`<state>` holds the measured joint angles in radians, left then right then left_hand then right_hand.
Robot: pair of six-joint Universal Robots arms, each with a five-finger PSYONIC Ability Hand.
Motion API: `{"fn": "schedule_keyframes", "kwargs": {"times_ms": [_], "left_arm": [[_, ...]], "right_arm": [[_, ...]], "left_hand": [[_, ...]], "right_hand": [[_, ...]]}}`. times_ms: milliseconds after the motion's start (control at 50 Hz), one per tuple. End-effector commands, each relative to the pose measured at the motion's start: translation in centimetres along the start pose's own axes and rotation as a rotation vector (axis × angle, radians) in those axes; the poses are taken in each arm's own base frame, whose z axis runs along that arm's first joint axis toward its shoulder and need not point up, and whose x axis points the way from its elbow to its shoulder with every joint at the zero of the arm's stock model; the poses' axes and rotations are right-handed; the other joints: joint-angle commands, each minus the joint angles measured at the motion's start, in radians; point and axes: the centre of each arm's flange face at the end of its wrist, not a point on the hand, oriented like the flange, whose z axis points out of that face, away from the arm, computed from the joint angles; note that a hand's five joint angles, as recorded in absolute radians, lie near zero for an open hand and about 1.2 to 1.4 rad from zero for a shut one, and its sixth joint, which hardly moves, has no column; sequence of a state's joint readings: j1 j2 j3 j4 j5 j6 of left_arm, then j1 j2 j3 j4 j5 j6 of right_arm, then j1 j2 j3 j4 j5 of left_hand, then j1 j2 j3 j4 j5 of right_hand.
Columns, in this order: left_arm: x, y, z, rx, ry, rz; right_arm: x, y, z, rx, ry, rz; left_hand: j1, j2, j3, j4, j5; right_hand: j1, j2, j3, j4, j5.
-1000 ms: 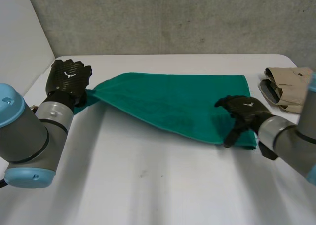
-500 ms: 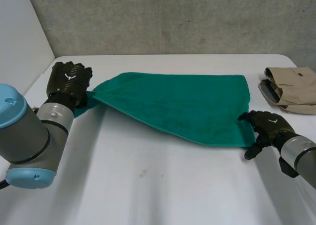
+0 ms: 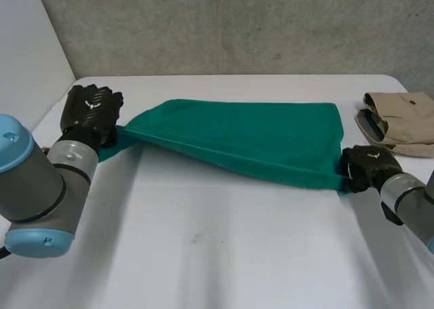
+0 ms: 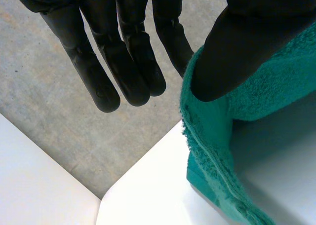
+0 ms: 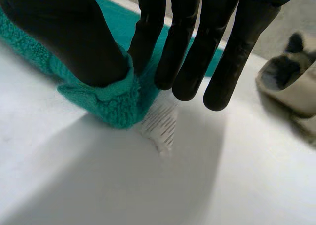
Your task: Fold the laundry.
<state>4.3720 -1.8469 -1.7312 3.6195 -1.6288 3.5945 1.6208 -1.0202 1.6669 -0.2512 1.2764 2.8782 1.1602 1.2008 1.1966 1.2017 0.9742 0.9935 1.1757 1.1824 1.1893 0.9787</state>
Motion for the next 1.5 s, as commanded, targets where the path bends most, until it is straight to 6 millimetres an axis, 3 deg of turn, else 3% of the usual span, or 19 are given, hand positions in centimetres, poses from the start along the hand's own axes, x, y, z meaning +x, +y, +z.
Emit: {"fn": "schedule_keyframes", "kwargs": {"times_ms": [20,40,120,220,320,380,500,580,700,760,880,1020,1140,1320,1340,1360,1380,1400,1500], "left_arm": [[-0.5,-0.1,-1.1,-0.077,0.03,0.017],[-0.6,-0.3,-1.4,-0.089,0.037,0.019],[-1.3,-0.5,-2.8,-0.168,0.065,0.045],[-2.2,-0.1,-5.8,-0.337,0.149,0.202],[-1.9,1.0,-9.2,-0.495,0.301,0.38],[-1.2,1.4,-10.7,-0.537,0.388,0.432],[-0.7,1.2,-10.2,-0.486,0.427,0.407],[-0.2,1.6,-8.2,-0.431,0.405,0.406],[1.3,2.5,-3.1,-0.298,0.329,0.417],[1.6,2.8,-0.1,-0.233,0.273,0.403],[2.4,4.0,5.9,-0.101,0.167,0.385],[3.6,6.7,10.1,-0.038,0.072,0.399],[4.3,8.2,12.1,0.006,0.015,0.401],[6.0,9.5,12.8,0.067,-0.001,0.402],[6.1,9.5,12.7,0.073,-0.004,0.402],[6.3,9.4,12.7,0.082,-0.007,0.401],[6.6,9.1,12.5,0.1,-0.011,0.399],[6.8,9.1,12.3,0.109,-0.008,0.399],[6.9,6.3,11.0,0.206,-0.05,0.385]], "right_arm": [[0.7,-4.2,-2.0,0.075,0.018,-0.07],[0.5,-5.7,-3.2,0.077,0.001,-0.115],[-0.2,-7.9,-6.5,0.002,-0.057,-0.269],[-1.2,-7.6,-10.3,-0.193,-0.17,-0.493],[0.4,-6.6,-14.0,-0.423,-0.236,-0.671],[0.9,-6.3,-14.2,-0.443,-0.228,-0.675],[0.4,-5.5,-14.1,-0.457,-0.256,-0.661],[-0.1,-4.8,-12.3,-0.432,-0.264,-0.658],[-2.3,-5.5,-8.6,-0.326,-0.227,-0.652],[-2.4,-5.8,-7.3,-0.315,-0.193,-0.661],[-2.7,-6.9,-2.3,-0.229,-0.068,-0.715],[-1.7,-8.1,3.1,-0.098,0.1,-0.734],[-1.3,-7.3,7.0,-0.024,0.159,-0.742],[-1.5,-6.2,10.0,0.048,0.208,-0.734],[-1.5,-6.8,10.3,0.092,0.241,-0.726],[-1.4,-7.2,10.4,0.115,0.263,-0.718],[-1.2,-7.5,10.4,0.133,0.287,-0.706],[-1.1,-8.0,10.4,0.153,0.309,-0.692],[0.3,-12.3,7.7,0.264,0.391,-0.552]], "left_hand": [[0.236,0.195,0.2,0.195,0.248],[0.236,0.195,0.2,0.195,0.248],[0.236,0.195,0.2,0.195,0.248],[0.236,0.195,0.2,0.195,0.248],[0.236,0.195,0.2,0.195,0.248],[0.236,0.195,0.2,0.195,0.248],[0.236,0.195,0.2,0.195,0.248],[0.236,0.195,0.2,0.195,0.248],[0.236,0.195,0.2,0.195,0.248],[0.236,0.195,0.2,0.195,0.248],[0.236,0.195,0.2,0.195,0.248],[0.236,0.195,0.2,0.195,0.248],[0.236,0.195,0.2,0.195,0.248],[0.236,0.195,0.2,0.195,0.248],[0.222,0.181,0.185,0.18,0.233],[-0.086,-0.127,-0.123,-0.128,-0.075],[-0.793,-0.833,-0.829,-0.834,-0.781],[-0.986,-1.026,-1.022,-1.027,-0.974],[-0.986,-1.026,-1.022,-1.027,-0.974]], "right_hand": [[0.403,0.221,0.214,0.207,0.243],[0.403,0.221,0.214,0.207,0.243],[0.403,0.221,0.214,0.207,0.243],[0.403,0.221,0.214,0.207,0.243],[0.403,0.221,0.214,0.207,0.243],[0.403,0.221,0.214,0.207,0.243],[0.403,0.221,0.214,0.207,0.243],[0.403,0.221,0.214,0.207,0.243],[0.403,0.221,0.214,0.207,0.243],[0.403,0.221,0.214,0.207,0.243],[0.403,0.221,0.214,0.207,0.243],[0.403,0.221,0.214,0.207,0.243],[0.403,0.221,0.214,0.207,0.243],[0.403,0.221,0.214,0.207,0.243],[-0.143,-0.325,-0.332,-0.338,-0.302],[-0.633,-0.816,-0.822,-0.829,-0.793],[-0.819,-1.001,-1.008,-1.015,-0.979],[-0.819,-1.001,-1.008,-1.015,-0.979],[-0.819,-1.001,-1.008,-1.015,-0.979]]}}
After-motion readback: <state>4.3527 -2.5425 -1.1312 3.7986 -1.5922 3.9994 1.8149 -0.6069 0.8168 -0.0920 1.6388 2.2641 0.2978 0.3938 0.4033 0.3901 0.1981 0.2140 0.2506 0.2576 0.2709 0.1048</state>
